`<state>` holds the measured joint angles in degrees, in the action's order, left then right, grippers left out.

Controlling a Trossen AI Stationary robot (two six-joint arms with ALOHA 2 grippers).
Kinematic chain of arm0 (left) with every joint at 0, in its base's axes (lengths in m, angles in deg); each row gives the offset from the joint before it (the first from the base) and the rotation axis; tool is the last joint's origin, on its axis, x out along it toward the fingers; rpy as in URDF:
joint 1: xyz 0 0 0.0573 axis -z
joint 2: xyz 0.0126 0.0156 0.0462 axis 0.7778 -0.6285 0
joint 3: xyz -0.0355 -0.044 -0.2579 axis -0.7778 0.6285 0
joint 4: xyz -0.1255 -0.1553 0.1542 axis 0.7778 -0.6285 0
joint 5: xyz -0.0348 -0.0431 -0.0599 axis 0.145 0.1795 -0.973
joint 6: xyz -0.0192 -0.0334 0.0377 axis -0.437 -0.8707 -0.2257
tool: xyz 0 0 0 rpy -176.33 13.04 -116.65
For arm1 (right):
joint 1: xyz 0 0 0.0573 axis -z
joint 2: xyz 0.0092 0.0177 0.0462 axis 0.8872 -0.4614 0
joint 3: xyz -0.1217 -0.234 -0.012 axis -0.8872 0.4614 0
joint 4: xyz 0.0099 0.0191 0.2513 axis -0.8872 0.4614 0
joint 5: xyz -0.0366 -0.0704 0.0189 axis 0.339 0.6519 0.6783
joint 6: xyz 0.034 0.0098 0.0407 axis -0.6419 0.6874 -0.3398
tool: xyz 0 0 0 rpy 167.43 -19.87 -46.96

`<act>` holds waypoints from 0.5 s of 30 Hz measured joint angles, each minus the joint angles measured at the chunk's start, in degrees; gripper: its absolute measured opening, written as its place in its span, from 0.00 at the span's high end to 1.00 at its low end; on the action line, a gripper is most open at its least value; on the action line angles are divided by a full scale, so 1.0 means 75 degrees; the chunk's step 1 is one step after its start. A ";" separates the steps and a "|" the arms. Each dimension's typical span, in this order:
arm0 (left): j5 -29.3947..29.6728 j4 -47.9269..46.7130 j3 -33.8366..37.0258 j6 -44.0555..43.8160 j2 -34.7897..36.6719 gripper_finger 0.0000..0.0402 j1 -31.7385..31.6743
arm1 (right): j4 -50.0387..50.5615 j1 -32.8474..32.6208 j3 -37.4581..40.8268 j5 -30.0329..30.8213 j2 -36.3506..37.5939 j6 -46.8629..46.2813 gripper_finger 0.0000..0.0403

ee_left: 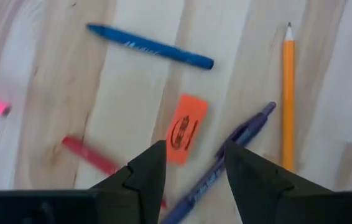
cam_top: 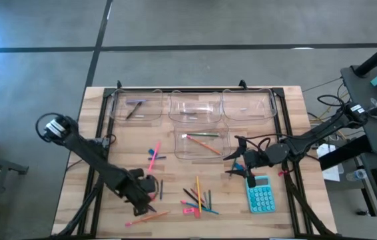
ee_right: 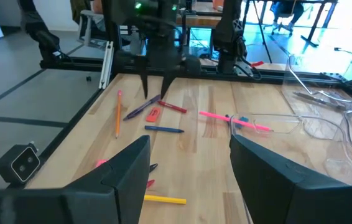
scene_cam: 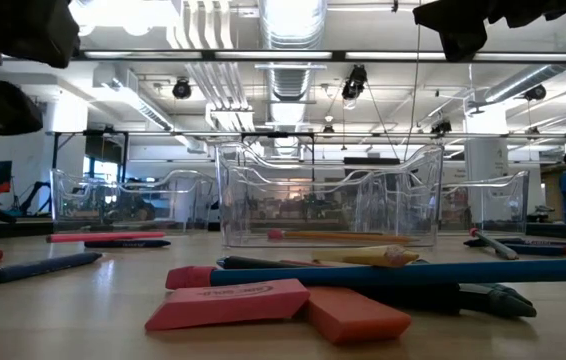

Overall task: Sort crayons/erasers/pens/pencils in bins
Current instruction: Put the left orange eraser into the top right transparent bin

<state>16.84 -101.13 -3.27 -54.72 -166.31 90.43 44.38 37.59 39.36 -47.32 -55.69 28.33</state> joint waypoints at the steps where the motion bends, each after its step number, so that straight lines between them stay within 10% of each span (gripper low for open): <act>1: 0.0016 -0.0015 -0.0120 0.0153 -0.0207 0.63 -0.0033 | -0.0003 0.0000 0.0000 0.0000 0.0000 0.0000 0.48; 15: 0.0307 -0.0237 -0.0457 0.1244 -0.0986 0.63 -0.0270 | -0.0003 0.0009 0.0000 0.0003 0.0000 0.0000 0.48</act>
<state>19.15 -102.90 -6.70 -45.39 -173.71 88.41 44.36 37.66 39.36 -47.29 -55.69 28.33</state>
